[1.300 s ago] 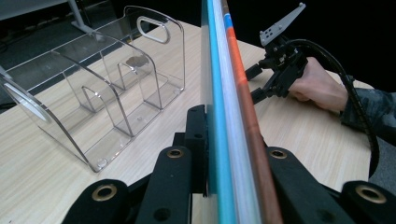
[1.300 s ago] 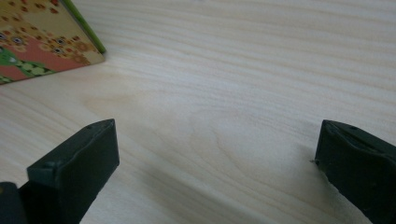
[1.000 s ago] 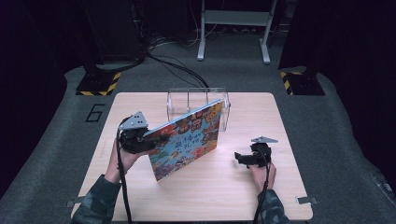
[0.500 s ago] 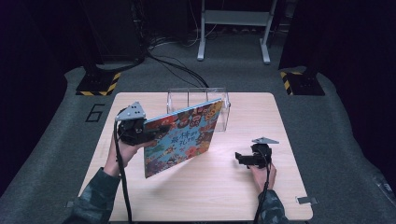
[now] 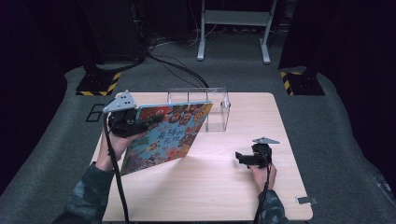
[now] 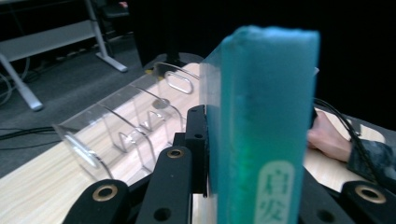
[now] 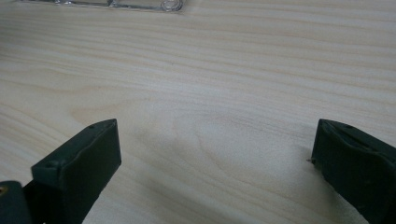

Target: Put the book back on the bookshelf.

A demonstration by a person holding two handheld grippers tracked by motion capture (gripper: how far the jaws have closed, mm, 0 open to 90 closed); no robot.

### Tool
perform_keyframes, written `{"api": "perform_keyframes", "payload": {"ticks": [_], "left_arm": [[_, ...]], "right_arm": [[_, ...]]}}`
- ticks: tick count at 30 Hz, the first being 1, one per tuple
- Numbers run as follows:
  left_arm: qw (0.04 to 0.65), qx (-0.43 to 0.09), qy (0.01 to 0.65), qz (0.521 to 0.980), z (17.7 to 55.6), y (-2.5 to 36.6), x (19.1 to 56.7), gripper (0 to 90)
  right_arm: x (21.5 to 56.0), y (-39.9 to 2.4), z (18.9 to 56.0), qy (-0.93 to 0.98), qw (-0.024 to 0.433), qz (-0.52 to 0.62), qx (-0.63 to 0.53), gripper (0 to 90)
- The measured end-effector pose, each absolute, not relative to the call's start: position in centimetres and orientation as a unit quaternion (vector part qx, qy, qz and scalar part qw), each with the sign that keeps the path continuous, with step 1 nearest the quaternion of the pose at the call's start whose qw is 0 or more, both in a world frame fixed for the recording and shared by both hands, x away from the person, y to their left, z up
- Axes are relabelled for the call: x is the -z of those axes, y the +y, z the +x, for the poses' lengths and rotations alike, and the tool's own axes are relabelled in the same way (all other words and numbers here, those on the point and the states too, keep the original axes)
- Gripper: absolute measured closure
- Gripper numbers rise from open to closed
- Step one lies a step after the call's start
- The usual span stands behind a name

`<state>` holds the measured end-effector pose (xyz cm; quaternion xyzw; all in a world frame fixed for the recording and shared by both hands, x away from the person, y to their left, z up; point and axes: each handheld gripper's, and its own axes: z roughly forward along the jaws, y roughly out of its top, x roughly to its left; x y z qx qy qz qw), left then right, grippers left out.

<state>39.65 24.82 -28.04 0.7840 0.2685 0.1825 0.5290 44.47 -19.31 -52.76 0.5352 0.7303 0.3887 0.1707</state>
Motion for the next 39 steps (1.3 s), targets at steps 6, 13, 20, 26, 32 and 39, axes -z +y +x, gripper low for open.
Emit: {"api": "perform_keyframes", "payload": {"ticks": [6,13,20,26,32,39], "left_arm": [[0.537,-0.198,0.281,0.77,39.8,25.7,27.3,80.2],[0.545,-0.211,0.293,0.756,40.2,26.1,26.8,80.2],[0.55,-0.23,0.308,0.741,40.8,26.6,26.5,80.1],[0.545,-0.253,0.324,0.731,41.4,26.9,26.3,80.2],[0.543,-0.267,0.34,0.72,42.1,27.4,26.5,80.2],[0.542,-0.276,0.35,0.712,43.0,27.1,26.8,80.2]], "right_arm": [[52.8,-19.1,44.5,0.737,0.178,0.531,-0.378,0.8],[52.8,-18.7,44.5,0.742,0.188,0.53,-0.365,0.5],[52.8,-18.6,44.5,0.744,0.19,0.529,-0.362,0.6],[52.8,-18.6,44.6,0.745,0.191,0.527,-0.362,0.6],[52.8,-18.6,44.5,0.745,0.191,0.528,-0.36,0.6],[52.8,-18.5,44.5,0.748,0.191,0.527,-0.357,0.7]]}}
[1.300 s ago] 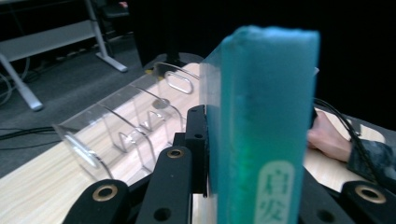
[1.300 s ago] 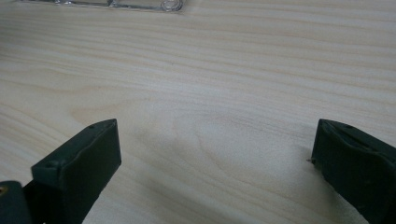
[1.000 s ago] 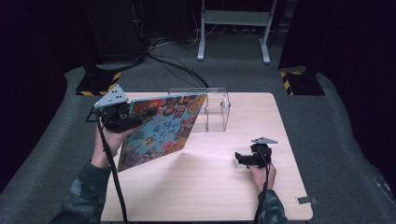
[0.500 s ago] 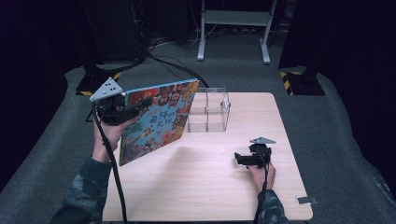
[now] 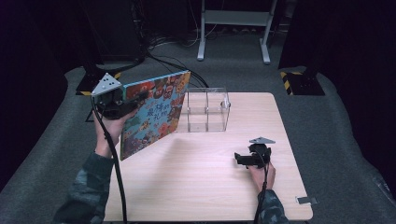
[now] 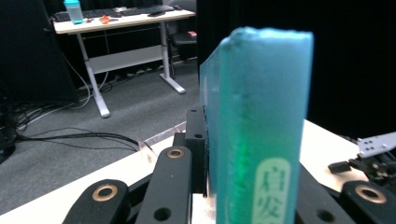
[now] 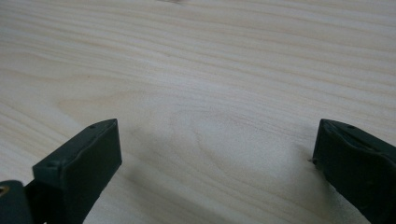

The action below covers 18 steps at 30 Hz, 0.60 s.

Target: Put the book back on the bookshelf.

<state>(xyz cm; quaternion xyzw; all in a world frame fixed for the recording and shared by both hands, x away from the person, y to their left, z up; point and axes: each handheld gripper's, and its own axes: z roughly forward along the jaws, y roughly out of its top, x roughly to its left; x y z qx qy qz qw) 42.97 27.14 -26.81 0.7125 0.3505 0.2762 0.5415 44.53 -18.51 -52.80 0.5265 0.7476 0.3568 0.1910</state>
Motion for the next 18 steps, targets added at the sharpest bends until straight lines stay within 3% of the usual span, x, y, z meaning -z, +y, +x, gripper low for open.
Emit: {"api": "perform_keyframes", "payload": {"ticks": [18], "left_arm": [[0.549,-0.302,0.371,0.685,45.6,25.4,28.1,80.1]], "right_arm": [[52.8,-18.4,44.6,0.744,0.193,0.531,-0.358,0.9]]}}
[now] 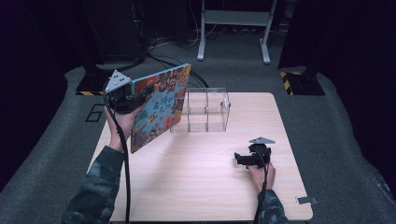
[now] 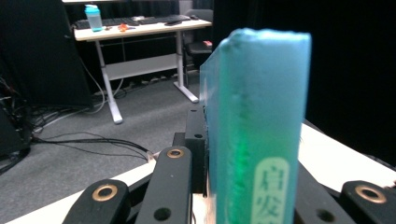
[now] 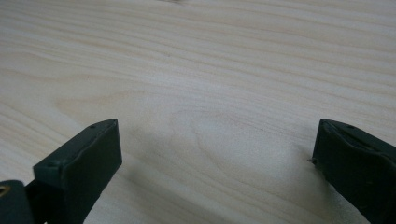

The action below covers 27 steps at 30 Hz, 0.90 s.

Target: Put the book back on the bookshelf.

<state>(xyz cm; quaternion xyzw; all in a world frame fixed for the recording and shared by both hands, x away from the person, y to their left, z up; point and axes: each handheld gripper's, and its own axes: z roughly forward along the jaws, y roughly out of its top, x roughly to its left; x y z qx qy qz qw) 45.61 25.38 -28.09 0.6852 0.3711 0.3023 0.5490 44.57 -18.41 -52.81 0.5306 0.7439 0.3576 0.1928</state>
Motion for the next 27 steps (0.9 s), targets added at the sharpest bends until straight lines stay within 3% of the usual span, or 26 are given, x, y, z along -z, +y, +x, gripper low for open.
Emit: {"api": "perform_keyframes", "payload": {"ticks": [27], "left_arm": [[0.559,-0.349,0.394,0.641,47.7,22.4,31.2,80.1]], "right_arm": [[52.8,-18.5,44.6,0.742,0.193,0.53,-0.361,1.3]]}}
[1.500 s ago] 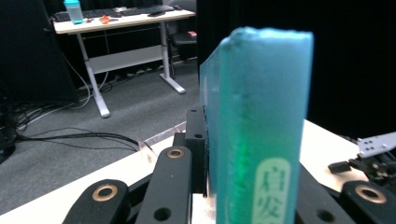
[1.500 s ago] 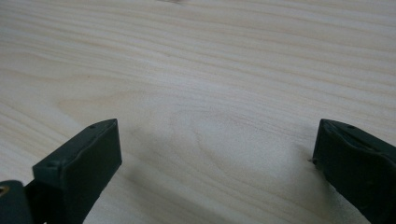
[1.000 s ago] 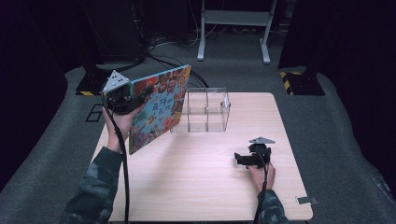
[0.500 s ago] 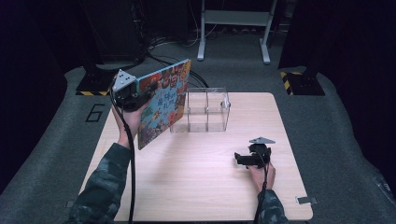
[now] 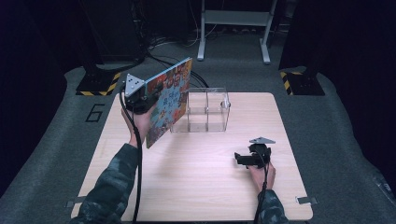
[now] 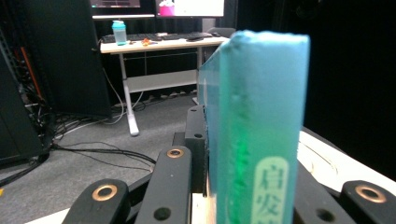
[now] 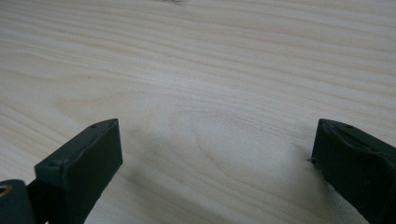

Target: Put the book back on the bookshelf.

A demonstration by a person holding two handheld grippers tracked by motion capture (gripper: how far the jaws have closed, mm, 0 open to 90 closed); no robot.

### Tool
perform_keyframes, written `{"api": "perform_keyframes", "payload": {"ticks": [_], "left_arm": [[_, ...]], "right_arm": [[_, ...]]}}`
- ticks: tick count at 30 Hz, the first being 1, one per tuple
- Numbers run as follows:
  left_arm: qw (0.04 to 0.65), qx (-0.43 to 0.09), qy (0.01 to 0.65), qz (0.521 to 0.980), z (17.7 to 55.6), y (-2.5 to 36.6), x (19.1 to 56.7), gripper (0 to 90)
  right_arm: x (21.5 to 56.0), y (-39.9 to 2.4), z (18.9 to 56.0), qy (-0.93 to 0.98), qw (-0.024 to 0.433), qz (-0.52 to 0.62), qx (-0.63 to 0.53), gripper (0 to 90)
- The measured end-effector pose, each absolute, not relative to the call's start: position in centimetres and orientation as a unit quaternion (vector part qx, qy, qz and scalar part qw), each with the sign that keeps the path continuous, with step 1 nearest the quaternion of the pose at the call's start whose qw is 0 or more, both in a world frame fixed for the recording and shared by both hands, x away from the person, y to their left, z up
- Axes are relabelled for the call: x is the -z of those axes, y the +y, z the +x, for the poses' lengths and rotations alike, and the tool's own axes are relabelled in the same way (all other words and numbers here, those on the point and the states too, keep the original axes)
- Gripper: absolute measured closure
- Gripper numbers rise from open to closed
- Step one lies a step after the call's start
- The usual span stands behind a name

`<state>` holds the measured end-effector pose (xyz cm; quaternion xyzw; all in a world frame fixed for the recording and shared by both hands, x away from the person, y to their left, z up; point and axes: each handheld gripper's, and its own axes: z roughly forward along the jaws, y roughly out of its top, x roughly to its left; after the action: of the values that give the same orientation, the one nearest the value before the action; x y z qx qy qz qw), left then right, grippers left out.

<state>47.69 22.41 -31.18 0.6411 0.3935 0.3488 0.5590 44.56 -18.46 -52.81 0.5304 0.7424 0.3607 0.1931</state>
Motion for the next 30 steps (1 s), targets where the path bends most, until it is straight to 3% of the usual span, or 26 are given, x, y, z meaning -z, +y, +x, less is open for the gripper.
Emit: {"api": "perform_keyframes", "payload": {"ticks": [30], "left_arm": [[0.594,-0.365,0.414,0.585,47.5,22.1,36.2,79.9]], "right_arm": [[52.8,-18.5,44.5,0.747,0.195,0.525,-0.359,1.6]]}}
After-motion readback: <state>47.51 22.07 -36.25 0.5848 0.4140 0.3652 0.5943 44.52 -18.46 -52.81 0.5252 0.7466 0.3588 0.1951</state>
